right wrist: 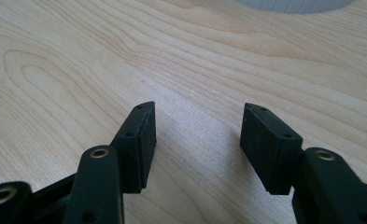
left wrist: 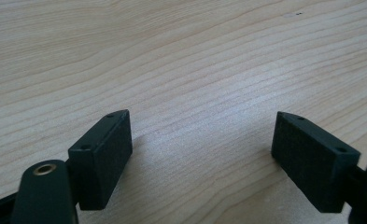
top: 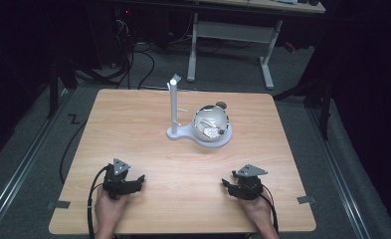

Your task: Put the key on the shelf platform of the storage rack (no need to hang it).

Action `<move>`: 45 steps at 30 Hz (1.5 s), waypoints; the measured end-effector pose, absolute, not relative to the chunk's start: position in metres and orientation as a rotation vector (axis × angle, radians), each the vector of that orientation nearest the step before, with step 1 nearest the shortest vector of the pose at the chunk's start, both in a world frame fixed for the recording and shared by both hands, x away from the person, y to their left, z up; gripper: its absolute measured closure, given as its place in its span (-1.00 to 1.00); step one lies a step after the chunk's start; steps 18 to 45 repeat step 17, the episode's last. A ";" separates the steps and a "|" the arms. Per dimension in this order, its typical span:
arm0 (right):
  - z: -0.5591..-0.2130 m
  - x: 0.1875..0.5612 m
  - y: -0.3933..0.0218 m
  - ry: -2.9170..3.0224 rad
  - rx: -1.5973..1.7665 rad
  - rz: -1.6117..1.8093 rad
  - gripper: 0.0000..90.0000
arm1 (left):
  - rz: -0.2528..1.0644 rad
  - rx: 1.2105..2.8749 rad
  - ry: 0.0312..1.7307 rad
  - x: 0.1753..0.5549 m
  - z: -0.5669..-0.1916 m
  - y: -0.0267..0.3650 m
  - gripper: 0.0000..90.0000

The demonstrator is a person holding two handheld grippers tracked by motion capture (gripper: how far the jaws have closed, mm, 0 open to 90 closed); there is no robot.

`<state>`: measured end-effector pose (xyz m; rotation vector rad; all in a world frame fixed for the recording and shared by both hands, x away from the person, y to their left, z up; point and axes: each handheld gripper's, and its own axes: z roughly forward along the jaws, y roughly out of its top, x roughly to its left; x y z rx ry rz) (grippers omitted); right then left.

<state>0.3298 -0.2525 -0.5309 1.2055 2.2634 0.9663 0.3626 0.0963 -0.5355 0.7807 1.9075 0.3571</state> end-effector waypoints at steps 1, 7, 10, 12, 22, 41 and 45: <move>-0.531 0.330 -0.253 2.263 1.206 0.966 0.02 | 0.358 0.780 1.908 0.363 -0.535 0.096 -0.54; -0.531 0.330 -0.253 2.263 1.210 0.968 0.00 | 0.358 0.777 1.909 0.363 -0.535 0.096 -0.53; -0.531 0.330 -0.253 2.263 1.210 0.969 0.00 | 0.361 0.776 1.909 0.363 -0.535 0.096 -0.53; -0.531 0.330 -0.253 2.263 1.211 0.969 0.00 | 0.368 0.781 1.903 0.363 -0.536 0.096 -0.53; -0.531 0.330 -0.253 2.264 1.214 0.970 0.00 | 0.370 0.773 1.907 0.363 -0.536 0.095 -0.53; -0.531 0.330 -0.253 2.264 1.214 0.970 0.00 | 0.370 0.773 1.907 0.363 -0.536 0.095 -0.53; -0.531 0.330 -0.253 2.264 1.214 0.970 0.00 | 0.370 0.773 1.907 0.363 -0.536 0.095 -0.53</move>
